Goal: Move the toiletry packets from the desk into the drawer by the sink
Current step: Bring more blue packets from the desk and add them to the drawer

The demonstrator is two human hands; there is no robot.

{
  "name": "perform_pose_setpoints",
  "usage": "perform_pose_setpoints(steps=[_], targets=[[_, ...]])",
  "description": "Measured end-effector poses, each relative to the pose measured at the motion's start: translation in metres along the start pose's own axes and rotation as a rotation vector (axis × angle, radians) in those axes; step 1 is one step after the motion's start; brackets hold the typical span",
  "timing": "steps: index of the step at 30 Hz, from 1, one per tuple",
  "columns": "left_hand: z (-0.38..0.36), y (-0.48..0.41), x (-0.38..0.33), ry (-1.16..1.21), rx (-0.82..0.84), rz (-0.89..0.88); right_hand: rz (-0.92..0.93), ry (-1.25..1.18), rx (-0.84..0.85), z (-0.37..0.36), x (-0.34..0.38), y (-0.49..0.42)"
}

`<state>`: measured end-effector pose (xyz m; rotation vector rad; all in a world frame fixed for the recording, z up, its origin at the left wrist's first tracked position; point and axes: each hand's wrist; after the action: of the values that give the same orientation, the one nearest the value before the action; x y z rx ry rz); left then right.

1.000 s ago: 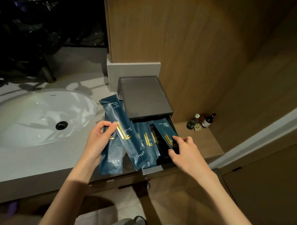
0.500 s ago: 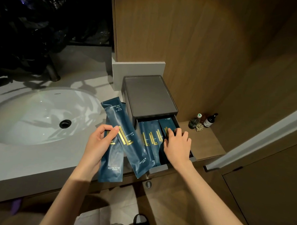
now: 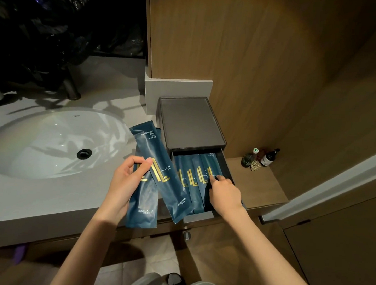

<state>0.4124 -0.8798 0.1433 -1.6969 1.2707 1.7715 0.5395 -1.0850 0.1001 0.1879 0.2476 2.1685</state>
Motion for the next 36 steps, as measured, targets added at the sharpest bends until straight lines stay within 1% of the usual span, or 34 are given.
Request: perform_pose_setpoints(steps=[3, 6, 16, 20, 28, 29, 31, 33, 36], targets=[[-0.006, 0.0, 0.001, 0.005, -0.003, 0.003, 0.004, -0.065, 0.052, 0.001, -0.002, 0.003], [-0.01, 0.0, 0.003, 0.003, -0.001, 0.003, 0.014, -0.101, 0.068, 0.004, -0.002, 0.002], [-0.019, 0.001, 0.004, -0.031, -0.03, 0.005, 0.064, -0.247, 0.048, 0.004, -0.007, 0.005], [-0.02, -0.001, 0.006, -0.029, -0.046, 0.019, 0.096, -0.228, 0.007, 0.001, -0.012, 0.007], [-0.032, -0.005, 0.005, -0.054, -0.05, 0.035, 0.117, -0.205, 0.077, 0.0, -0.016, 0.006], [-0.033, -0.005, 0.005, -0.066, -0.051, 0.035, 0.124, -0.208, 0.065, 0.003, -0.016, 0.006], [-0.036, -0.006, 0.004, -0.084, -0.047, 0.04, 0.148, -0.312, -0.028, 0.013, -0.016, 0.006], [-0.039, -0.006, 0.004, -0.089, -0.042, 0.046, 0.186, -0.565, -0.123, 0.028, -0.013, 0.008], [-0.045, -0.005, 0.003, -0.073, -0.034, 0.036, 0.216, -0.952, -0.117, 0.049, -0.001, 0.014]])
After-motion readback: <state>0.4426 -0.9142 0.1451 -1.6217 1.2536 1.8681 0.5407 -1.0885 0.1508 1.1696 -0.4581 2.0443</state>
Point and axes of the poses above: each hand's wrist, its own y-axis away from the middle knuckle, its own z-axis out of the back of the hand, x = y × z, and after that the axes turned 7 degrees about z, right-handed
